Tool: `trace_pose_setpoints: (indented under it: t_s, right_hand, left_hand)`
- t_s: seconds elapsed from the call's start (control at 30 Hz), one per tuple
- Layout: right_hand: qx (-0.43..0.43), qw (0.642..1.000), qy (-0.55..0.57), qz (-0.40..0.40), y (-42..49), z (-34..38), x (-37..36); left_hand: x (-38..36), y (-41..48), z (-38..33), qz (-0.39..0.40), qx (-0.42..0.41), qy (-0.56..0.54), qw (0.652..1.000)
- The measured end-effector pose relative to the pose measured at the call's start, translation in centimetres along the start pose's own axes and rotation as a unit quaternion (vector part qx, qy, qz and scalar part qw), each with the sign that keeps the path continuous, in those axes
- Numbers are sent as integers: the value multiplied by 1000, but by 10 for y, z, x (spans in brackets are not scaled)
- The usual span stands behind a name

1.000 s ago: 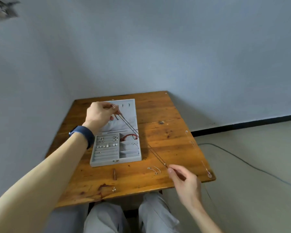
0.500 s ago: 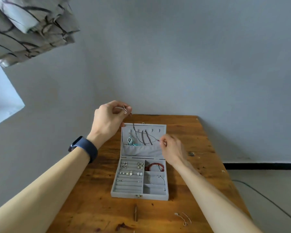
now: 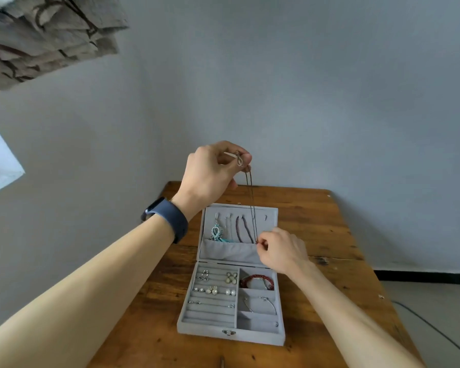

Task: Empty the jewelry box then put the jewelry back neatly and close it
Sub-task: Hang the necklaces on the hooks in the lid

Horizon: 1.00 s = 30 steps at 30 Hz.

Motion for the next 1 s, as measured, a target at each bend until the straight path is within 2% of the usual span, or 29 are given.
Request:
trace_pose_setpoints:
  t_s: [0.13,0.27,0.37,0.5,0.53,0.6,0.7,0.83,1.0]
  right_hand:
    - [36,998,26,41,-3,-2,-3]
    - [68,991,107,48,-14,-11,4]
    - [40,970,237,-25,-21,-21,19]
    - [14,913,377,-153,-22,-23,42]
    - [21,906,392,-160,-22,-21,48]
    - [51,899,418,-121,-19,-14,60]
    - [93,920,376,-62,-14,1,68]
    - [66,957,258,-112,-5,13,65]
    - [14,973,187,-135,-3,-4,47]
  left_hand:
    - [-20,14,3,20,2,10,1000]
    - [-41,26,17,71,14,98,993]
    - [-51,33,27,86,29,137,986]
    - [-57,40,31,90,43,166,981]
    - [-57,42,31,87,46,168,981]
    - [-57,46,28,76,52,165,982]
    - [-55,51,22,64,43,146,986]
    - [-50,51,14,26,20,62,998]
    - [-43,39,23,9,31,34,999]
Point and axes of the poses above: each hand's wrist, its own y-axis towards the middle knuckle, its own x-axis out of the back of the hand, z = x × y, the point moved 1 cm from there along y, towards the middle knuckle, and after that the axes turned 13 degrees about z, right-handed, at the moved point
